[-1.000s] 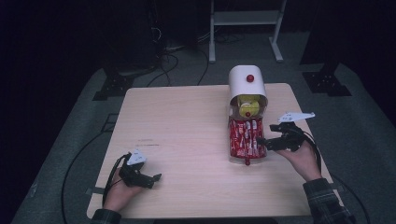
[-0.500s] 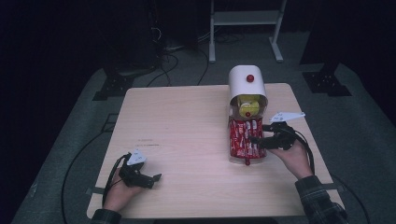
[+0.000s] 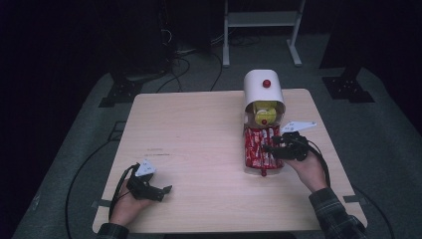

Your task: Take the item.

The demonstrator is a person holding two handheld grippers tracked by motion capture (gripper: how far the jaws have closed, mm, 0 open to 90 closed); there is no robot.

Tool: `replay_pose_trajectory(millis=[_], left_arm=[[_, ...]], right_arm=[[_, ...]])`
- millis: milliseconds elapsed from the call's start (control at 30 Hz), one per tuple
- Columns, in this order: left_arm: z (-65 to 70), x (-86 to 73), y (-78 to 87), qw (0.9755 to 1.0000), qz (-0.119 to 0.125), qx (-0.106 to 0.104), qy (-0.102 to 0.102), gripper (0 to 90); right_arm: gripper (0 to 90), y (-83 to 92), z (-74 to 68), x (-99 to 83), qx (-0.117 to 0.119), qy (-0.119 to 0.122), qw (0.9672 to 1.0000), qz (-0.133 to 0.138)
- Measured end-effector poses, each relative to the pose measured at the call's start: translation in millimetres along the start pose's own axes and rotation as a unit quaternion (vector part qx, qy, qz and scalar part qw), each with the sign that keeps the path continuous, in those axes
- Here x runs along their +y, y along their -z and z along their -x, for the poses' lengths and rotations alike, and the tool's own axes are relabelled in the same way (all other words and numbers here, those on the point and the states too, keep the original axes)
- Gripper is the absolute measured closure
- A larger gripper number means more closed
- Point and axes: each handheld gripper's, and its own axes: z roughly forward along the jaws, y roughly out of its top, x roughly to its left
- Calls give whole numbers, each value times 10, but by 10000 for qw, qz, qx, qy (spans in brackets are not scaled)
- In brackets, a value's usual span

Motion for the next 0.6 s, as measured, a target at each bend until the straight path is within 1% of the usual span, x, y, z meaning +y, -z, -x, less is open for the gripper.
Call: replay_pose_trajectory(millis=[33, 200, 400, 467, 500, 600], left_arm=[[0, 0, 0, 10000, 0, 0, -1, 0], [0, 0, 0, 10000, 0, 0, 0, 0], [0, 0, 0, 10000, 0, 1, -1, 0], [0, 0, 0, 10000, 0, 1, -1, 0], [0, 0, 0, 10000, 0, 1, 1, 0], [0, 0, 0, 10000, 0, 1, -1, 0]], right_arm=[[478, -15, 5, -9, 16, -10, 10000, 1], [508, -53, 2, -25, 16, -38, 10000, -29], [543, -99, -15, -34, 70, -49, 9999, -85], [543, -106, -20, -35, 63, -50, 9999, -99], [557, -119, -24, -38, 35, -41, 9999, -138], [582, -125, -21, -41, 31, -79, 9999, -141]])
